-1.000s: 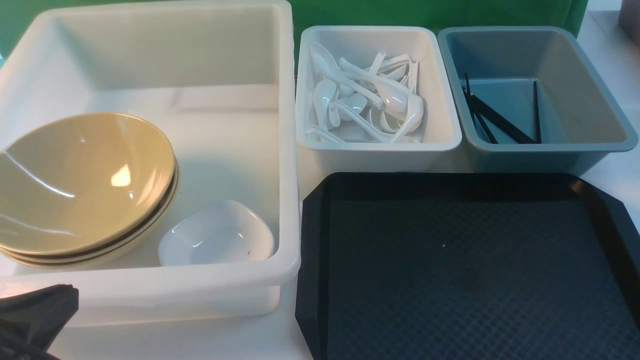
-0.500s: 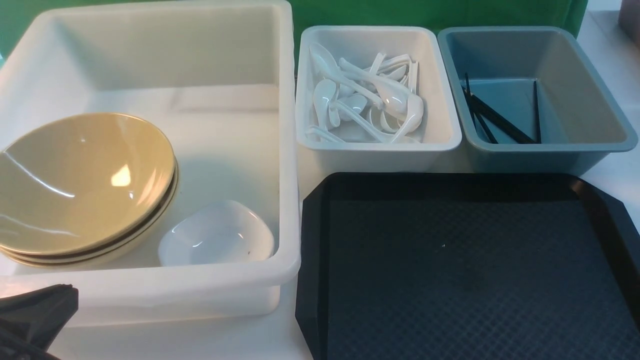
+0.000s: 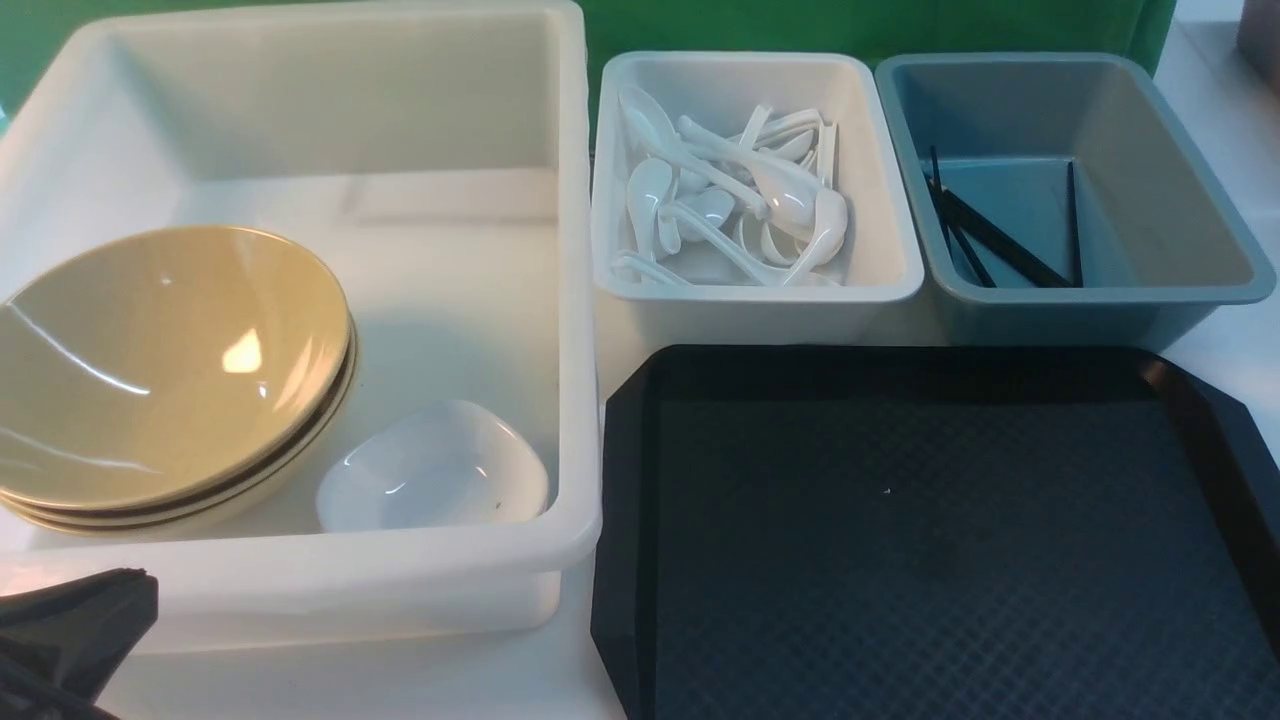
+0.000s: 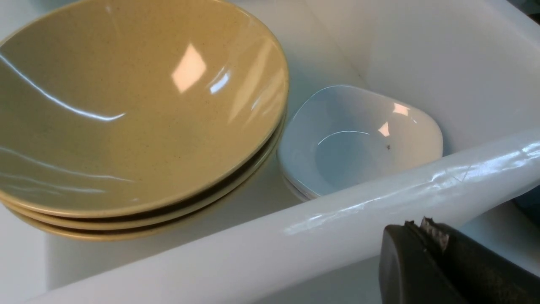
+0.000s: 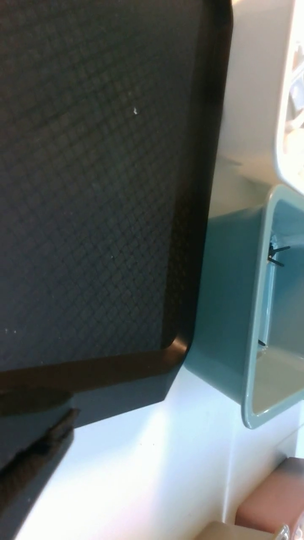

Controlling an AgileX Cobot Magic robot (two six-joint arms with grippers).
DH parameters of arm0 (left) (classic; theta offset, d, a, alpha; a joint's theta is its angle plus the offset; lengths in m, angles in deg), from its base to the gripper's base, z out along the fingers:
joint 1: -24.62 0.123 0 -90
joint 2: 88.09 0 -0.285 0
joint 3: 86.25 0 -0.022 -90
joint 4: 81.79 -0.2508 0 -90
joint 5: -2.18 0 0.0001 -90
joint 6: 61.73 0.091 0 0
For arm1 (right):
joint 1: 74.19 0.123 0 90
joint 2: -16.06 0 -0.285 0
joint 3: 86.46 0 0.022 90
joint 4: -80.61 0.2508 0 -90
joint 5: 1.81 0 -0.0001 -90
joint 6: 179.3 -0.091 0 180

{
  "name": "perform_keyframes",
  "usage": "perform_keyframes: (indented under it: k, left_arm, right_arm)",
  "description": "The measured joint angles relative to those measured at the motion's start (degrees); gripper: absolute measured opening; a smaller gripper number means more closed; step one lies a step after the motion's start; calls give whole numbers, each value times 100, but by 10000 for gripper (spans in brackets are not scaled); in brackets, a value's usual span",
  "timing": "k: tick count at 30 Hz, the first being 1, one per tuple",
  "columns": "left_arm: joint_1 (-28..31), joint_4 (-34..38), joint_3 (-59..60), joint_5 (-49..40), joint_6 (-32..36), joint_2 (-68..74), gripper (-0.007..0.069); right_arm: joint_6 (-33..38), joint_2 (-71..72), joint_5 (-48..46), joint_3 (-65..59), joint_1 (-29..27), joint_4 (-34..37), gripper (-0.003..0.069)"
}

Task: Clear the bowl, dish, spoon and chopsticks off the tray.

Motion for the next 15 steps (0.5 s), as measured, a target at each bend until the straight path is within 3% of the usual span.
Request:
perform_keyframes:
  k: [15]
  left_arm:
    - [0, 0, 0, 0, 0, 0, -8]
  right_arm:
    - [20, 0, -9, 0, 0, 0, 51]
